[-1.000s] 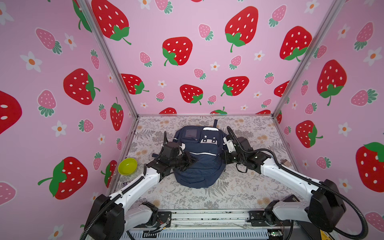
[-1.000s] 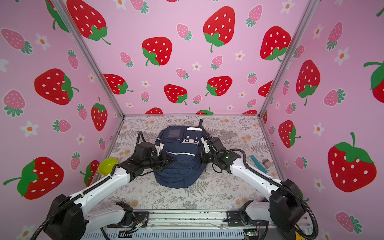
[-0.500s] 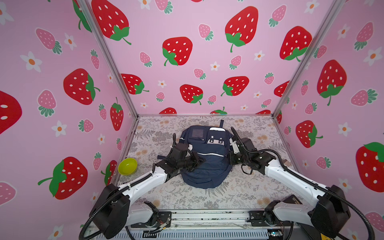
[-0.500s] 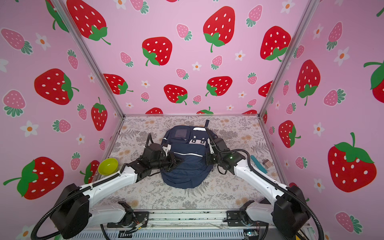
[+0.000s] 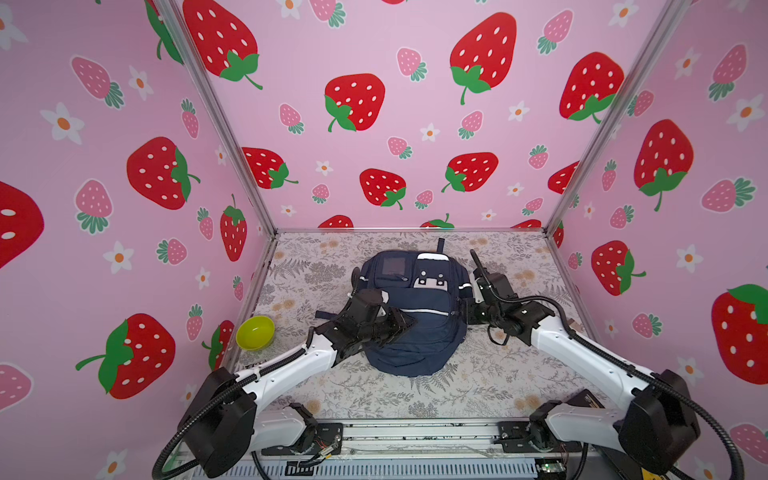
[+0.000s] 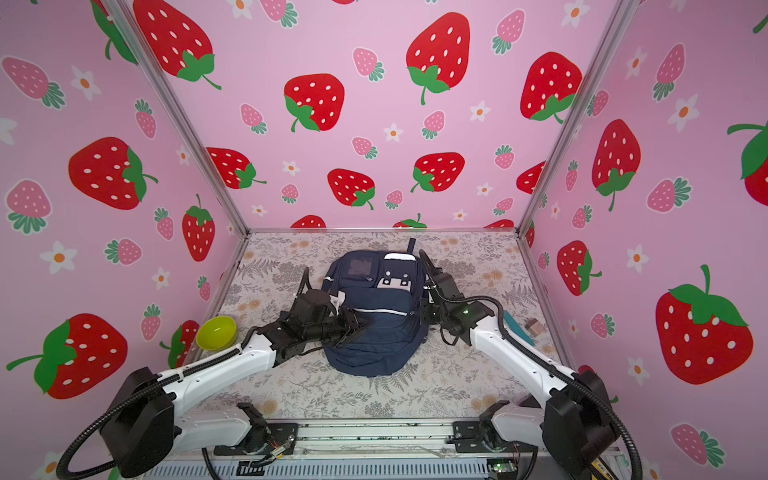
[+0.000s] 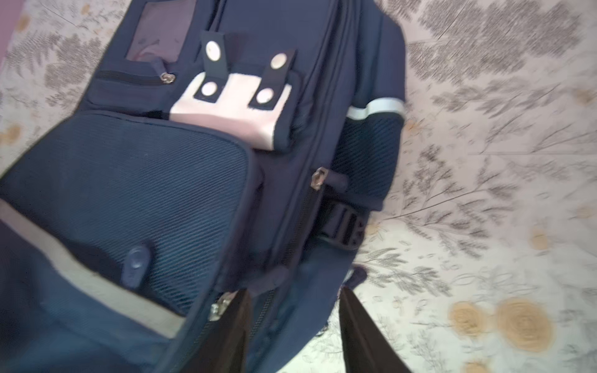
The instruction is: Pack the student bag
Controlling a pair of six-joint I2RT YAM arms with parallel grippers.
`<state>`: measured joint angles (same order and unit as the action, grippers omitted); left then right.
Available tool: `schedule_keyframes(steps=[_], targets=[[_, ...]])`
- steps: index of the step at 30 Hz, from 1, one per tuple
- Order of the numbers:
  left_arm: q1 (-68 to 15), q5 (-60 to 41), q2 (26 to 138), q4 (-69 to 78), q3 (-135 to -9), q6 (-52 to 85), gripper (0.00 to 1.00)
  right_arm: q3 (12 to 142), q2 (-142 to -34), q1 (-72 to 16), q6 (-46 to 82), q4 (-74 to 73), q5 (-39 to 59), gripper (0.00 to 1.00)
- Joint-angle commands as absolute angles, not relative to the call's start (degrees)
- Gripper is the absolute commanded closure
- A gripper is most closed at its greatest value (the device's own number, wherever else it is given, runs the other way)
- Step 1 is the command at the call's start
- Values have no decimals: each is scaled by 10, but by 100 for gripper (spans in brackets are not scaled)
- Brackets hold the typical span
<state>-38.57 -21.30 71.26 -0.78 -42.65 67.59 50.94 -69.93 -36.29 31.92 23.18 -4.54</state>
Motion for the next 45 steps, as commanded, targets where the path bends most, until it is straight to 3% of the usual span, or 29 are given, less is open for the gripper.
schedule_keyframes(steps=[1,5,7,10,12,15,20,23,25,29,34,38,44,45], targets=[[-387,-201,682,-87,-487,608,43,530,-641,-360,318,249,-76,33],[-372,-199,669,-174,-544,525,20,544,-583,-360,315,257,-135,25],[-350,-186,652,-228,-581,462,17,540,-551,-360,314,248,-179,22],[-312,-131,618,-291,-635,340,14,499,-488,-359,318,222,-286,1],[-293,-19,600,-308,-649,263,13,450,-451,-359,281,175,-339,0],[-272,129,577,-231,-589,166,8,347,-399,-360,240,100,-400,0],[-244,242,588,16,-384,72,4,194,-345,-358,182,-57,-540,0],[-190,266,660,77,-345,83,0,130,-369,-329,153,-167,-591,0],[-147,240,718,86,-358,94,1,106,-407,-289,152,-221,-588,0],[-73,84,788,27,-432,79,1,90,-517,-202,168,-298,-553,0],[-67,110,771,192,-323,13,1,118,-654,-136,136,-403,-486,0],[-55,109,809,228,-313,-20,1,98,-712,-94,101,-576,-338,0],[46,4,848,368,-278,68,1,103,-867,-49,64,-792,-176,0],[43,-21,869,432,-259,50,1,123,-876,-51,36,-743,-101,0]])
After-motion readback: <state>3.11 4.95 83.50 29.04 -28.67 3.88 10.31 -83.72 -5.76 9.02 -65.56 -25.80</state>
